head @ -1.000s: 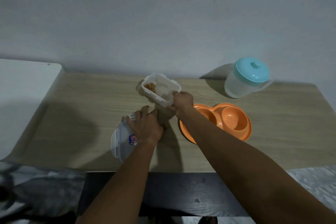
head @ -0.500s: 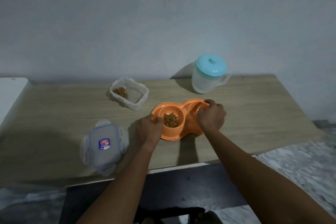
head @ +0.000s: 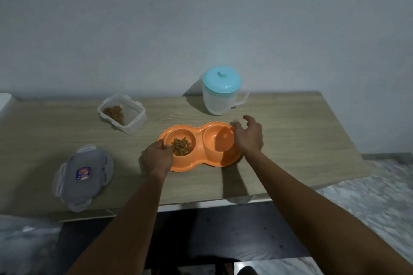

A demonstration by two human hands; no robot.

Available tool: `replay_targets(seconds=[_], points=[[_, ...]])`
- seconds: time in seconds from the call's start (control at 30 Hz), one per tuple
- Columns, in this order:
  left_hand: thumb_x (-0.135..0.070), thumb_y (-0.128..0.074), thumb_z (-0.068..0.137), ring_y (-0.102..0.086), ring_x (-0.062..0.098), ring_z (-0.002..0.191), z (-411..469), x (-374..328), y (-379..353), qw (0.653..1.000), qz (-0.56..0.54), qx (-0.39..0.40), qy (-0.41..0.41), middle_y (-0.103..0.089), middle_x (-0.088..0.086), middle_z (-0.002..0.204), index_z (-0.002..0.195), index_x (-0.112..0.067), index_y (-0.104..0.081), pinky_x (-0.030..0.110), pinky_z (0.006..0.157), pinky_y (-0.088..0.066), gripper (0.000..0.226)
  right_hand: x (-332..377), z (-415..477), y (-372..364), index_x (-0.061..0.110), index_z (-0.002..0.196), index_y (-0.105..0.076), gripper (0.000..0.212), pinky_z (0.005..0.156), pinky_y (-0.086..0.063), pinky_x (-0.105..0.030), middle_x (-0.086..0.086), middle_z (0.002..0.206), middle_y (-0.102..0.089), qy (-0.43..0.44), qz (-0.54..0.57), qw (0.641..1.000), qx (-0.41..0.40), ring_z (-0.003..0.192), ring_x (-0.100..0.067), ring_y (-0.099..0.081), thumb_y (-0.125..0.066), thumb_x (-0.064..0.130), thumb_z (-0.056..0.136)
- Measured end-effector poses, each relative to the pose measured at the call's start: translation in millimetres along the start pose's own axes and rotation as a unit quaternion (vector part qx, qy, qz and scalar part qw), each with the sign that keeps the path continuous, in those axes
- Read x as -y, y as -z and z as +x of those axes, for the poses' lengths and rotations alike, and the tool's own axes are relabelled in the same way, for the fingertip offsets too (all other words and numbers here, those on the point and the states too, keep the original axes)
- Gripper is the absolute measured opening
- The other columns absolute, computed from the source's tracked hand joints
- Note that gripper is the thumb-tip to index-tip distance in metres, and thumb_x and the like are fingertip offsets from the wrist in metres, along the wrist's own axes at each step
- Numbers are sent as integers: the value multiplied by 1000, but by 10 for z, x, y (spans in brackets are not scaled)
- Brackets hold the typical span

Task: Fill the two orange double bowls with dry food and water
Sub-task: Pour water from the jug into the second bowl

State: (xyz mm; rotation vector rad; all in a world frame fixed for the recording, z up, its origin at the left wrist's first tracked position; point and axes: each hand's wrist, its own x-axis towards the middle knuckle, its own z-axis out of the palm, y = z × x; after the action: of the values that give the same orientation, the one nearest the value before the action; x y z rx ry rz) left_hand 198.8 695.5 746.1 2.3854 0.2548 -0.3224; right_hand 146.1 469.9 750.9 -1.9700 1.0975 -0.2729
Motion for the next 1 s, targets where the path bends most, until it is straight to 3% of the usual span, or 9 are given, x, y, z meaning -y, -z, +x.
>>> replay_targets(seconds=[0.1,0.2,0.37,0.53,0.7,0.87,1.0], points=[[-25,-58,94,-57,43,119,43,7,-37,1000,-24,2,14,-64,23,128,122,-7,-67,43,102,-45,34,281,286,127,24,151,-39,57,111,-40,-45,-10,155,-40,6,126,992,-26,135,-30,-48,-46,48,100],[-23,-59,94,-56,44,122,74,-33,-77,999,-26,-3,32,-62,24,131,125,-7,-66,43,102,-44,36,516,576,175,22,151,-38,61,110,-41,-44,-10,155,-41,17,169,985,4,136,-29,-47,-41,55,100],[-25,-58,95,-55,41,124,102,-32,-98,999,-28,13,40,-61,23,133,128,-9,-64,41,103,-42,38,670,801,154,19,114,-50,49,86,-46,-39,-9,124,-58,-8,187,981,54,97,-22,-56,-43,64,96],[-30,-60,93,-55,37,126,146,4,-73,998,-34,30,47,-60,20,136,132,-14,-62,38,103,-42,42,617,794,85,15,105,-64,62,81,-48,-37,-8,112,-67,4,166,981,97,94,-22,-63,-54,73,86],[-29,-60,94,-56,38,124,148,21,-92,998,-35,24,48,-61,21,134,129,-11,-64,38,101,-41,40,598,765,104,11,130,-61,66,69,-42,-27,3,98,-62,-60,267,947,167,83,-9,-56,-69,58,84],[-30,-62,93,-54,38,127,191,69,-100,998,-44,24,45,-59,20,137,133,-12,-61,40,105,-42,44,521,729,294,16,111,-64,46,64,-45,-27,4,96,-66,-83,338,931,109,83,-9,-60,-79,46,80],[-30,-63,92,-56,39,125,198,88,-116,998,-46,21,47,-61,19,135,131,-13,-63,40,104,-45,42,454,634,575,10,97,-66,40,59,-38,-25,3,77,-55,-76,324,941,62,67,-11,-48,-79,44,80]])
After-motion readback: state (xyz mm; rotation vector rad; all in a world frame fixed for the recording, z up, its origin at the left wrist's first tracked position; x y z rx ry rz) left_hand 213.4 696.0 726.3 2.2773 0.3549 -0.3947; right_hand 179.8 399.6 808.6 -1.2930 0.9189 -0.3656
